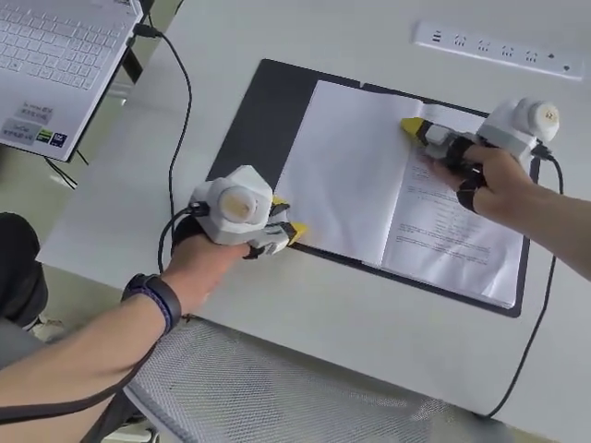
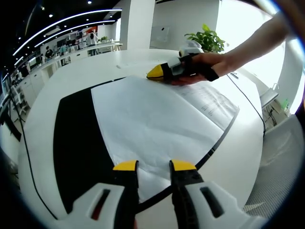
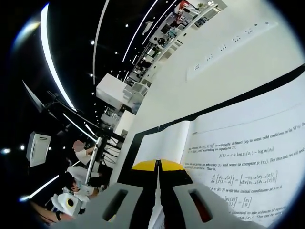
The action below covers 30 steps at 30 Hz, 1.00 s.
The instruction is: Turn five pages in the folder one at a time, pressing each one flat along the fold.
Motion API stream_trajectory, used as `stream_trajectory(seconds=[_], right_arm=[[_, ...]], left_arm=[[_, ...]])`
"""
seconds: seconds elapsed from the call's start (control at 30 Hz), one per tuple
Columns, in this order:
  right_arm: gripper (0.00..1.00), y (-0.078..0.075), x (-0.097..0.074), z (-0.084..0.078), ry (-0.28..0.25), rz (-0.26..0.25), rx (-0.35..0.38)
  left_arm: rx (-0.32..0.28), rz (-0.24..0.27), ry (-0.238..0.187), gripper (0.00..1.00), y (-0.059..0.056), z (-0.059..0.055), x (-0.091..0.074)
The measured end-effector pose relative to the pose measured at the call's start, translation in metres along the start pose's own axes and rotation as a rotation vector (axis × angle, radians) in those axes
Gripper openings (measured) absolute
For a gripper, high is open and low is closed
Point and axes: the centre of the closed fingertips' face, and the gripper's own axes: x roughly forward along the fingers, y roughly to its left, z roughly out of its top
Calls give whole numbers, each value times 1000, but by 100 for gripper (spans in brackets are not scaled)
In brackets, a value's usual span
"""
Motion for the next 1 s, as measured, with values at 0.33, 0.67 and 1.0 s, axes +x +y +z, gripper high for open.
stream_trajectory(seconds=[0.33,0.67,1.0], right_arm=[[0,17,-22,-36,52,36,-82],[0,31,-40,-67,94,60,-120],[0,70,-66,-116,150,95,-153]], left_arm=[[6,1,2,25,-2,0,-1],[12,2,1,25,0,-1,1],[15,1,2,25,0,-1,0]])
